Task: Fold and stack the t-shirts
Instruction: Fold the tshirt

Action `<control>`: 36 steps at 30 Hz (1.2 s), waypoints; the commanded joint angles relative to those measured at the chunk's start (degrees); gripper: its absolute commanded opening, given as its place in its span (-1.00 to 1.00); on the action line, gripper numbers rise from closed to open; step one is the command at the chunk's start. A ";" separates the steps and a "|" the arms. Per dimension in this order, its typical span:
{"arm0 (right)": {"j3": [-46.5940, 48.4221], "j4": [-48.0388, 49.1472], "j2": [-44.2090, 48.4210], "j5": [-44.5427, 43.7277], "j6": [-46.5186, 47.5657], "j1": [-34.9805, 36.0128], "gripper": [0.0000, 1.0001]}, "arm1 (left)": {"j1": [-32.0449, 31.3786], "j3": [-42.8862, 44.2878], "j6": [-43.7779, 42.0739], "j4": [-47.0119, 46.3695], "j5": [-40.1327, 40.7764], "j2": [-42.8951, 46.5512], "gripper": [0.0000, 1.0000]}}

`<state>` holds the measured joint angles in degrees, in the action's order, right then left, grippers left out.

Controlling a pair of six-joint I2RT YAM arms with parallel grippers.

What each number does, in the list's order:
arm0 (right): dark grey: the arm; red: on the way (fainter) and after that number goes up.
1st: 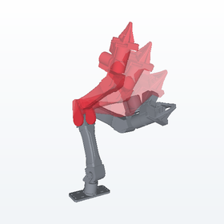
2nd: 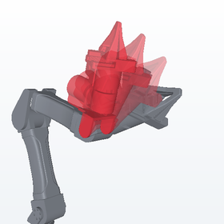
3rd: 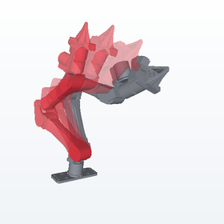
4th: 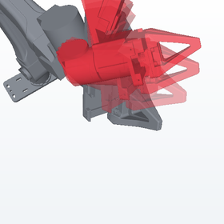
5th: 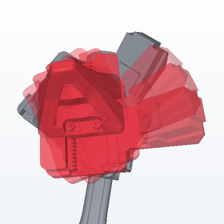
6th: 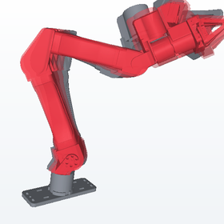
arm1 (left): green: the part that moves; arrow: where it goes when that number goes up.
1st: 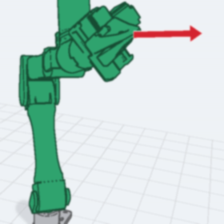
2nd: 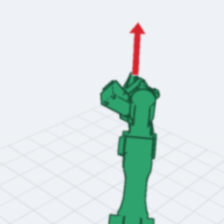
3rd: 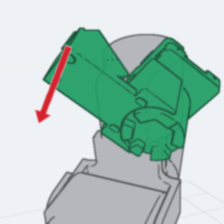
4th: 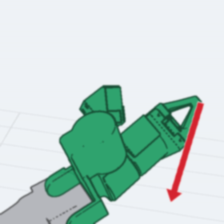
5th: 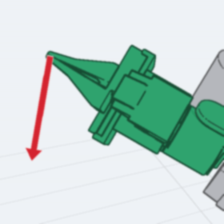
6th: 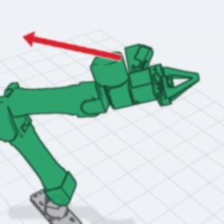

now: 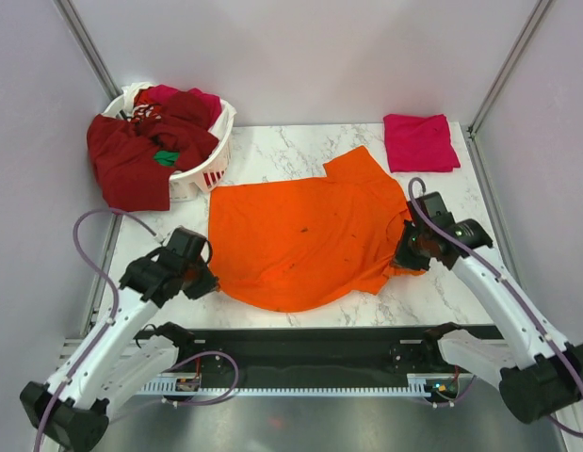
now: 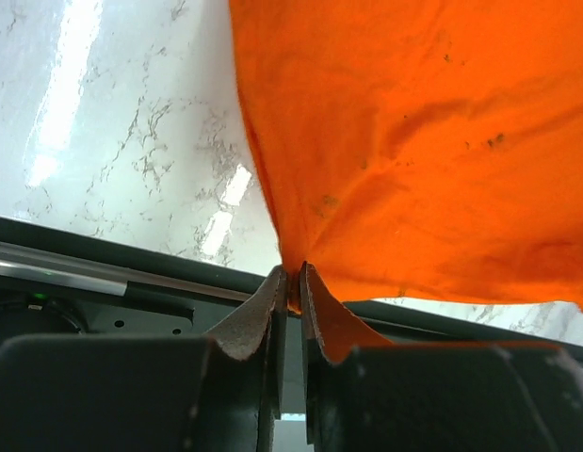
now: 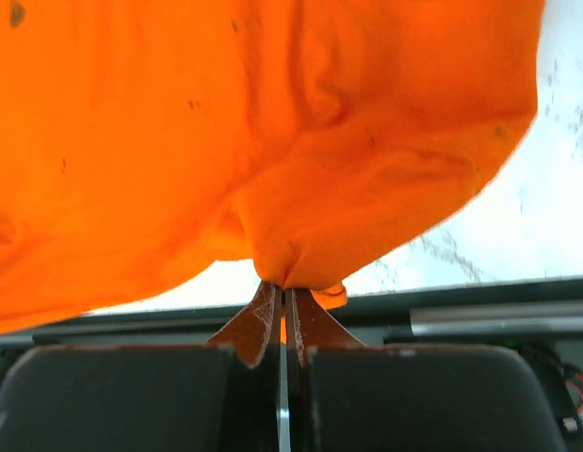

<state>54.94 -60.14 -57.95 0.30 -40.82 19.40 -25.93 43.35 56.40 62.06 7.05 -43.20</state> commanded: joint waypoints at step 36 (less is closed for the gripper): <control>26.09 15.93 -39.33 -19.63 6.98 -2.79 -1.00 | 14.16 12.90 -23.27 -15.74 4.37 -39.06 -0.74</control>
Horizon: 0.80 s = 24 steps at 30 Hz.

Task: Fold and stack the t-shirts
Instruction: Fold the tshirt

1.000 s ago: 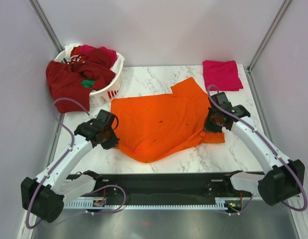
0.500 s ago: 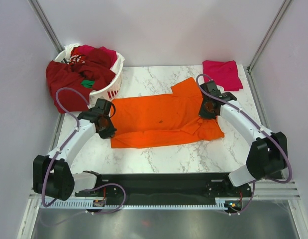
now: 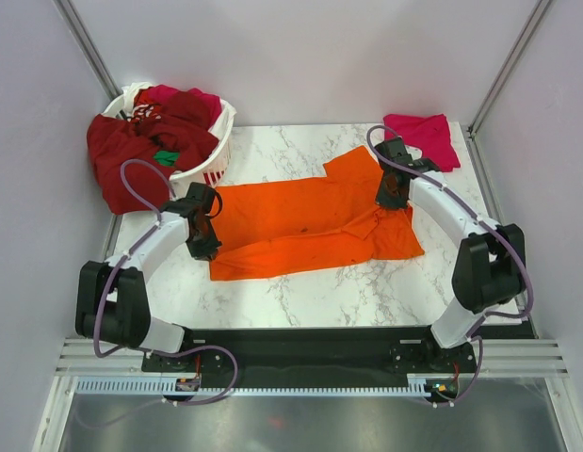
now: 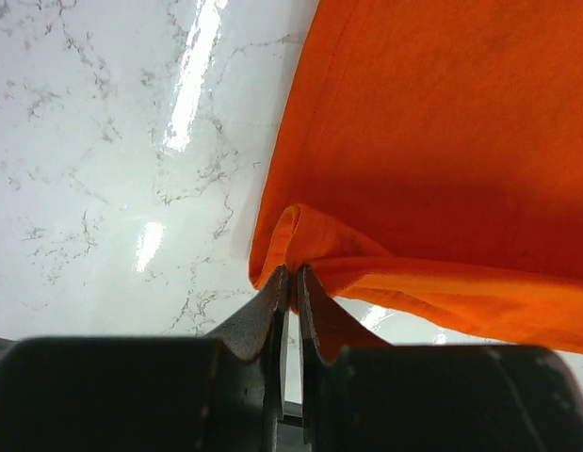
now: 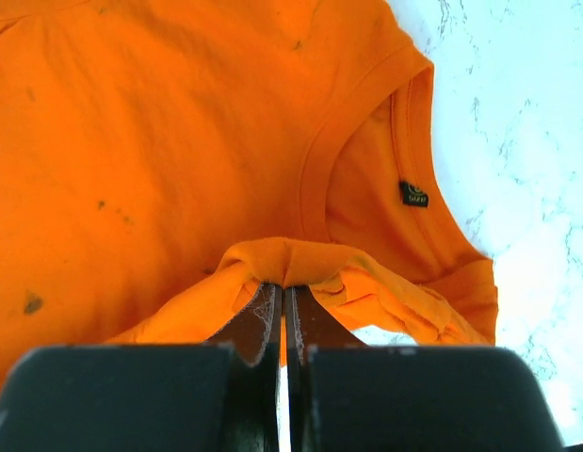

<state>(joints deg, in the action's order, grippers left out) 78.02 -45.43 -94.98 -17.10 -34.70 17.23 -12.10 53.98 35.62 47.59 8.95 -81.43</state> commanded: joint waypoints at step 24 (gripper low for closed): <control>3.92 6.38 -0.57 -2.16 2.88 -2.65 0.95 | 0.06 6.34 -2.84 1.45 4.24 5.04 0.35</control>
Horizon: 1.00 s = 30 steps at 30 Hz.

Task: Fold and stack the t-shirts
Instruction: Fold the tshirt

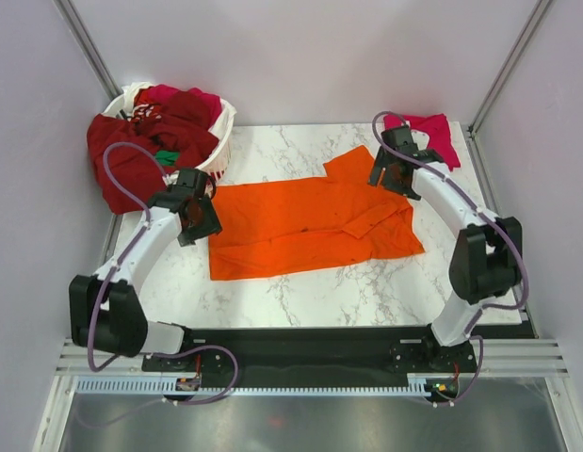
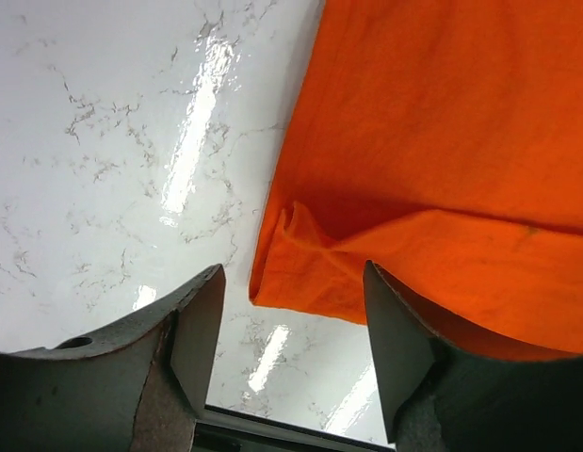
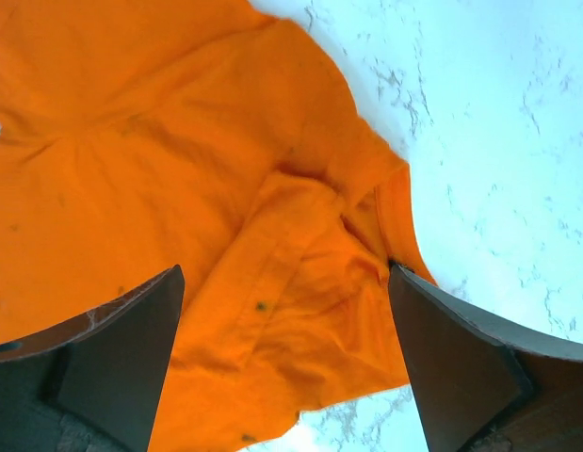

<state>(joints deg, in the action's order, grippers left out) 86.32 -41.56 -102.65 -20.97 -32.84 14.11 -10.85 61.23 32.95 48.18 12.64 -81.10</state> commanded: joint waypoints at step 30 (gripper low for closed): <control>-20.93 18.79 0.08 21.32 -0.65 0.48 -0.15 | -23.51 -25.55 12.23 -25.68 -1.04 0.86 -0.28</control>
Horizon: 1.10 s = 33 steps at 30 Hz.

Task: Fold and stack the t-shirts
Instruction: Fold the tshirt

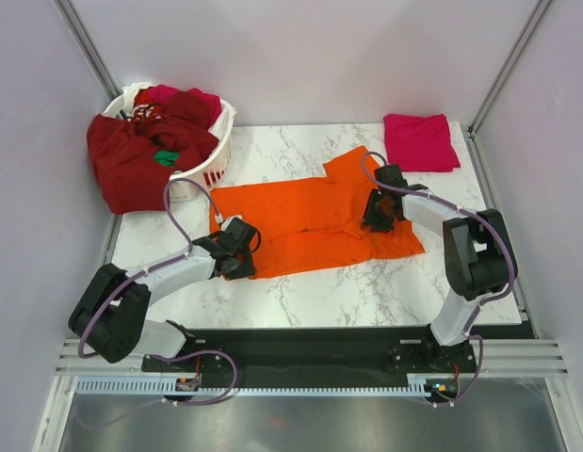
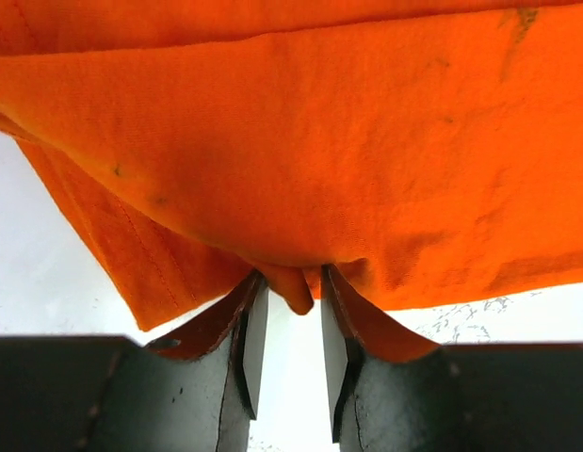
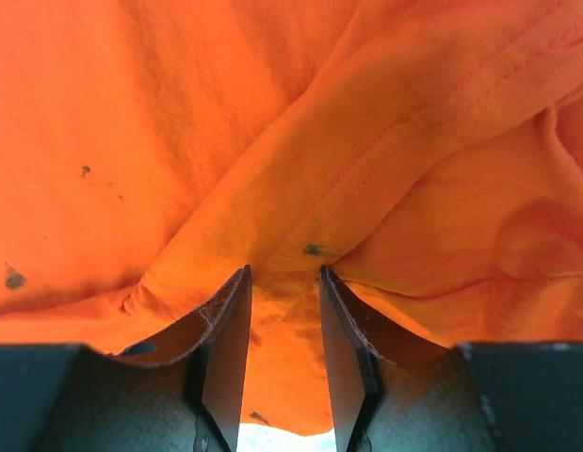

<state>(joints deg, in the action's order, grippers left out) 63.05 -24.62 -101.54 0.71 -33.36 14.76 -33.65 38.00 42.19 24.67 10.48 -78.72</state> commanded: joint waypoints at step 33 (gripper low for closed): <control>28.27 1.06 -11.15 7.02 3.04 -0.18 0.61 | -0.80 3.57 6.58 19.43 6.39 14.11 -0.05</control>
<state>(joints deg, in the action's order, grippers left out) 86.85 -25.58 -116.92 6.02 -32.99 14.31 -34.26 36.95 47.11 38.59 12.64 -67.57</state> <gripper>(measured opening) 0.800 0.468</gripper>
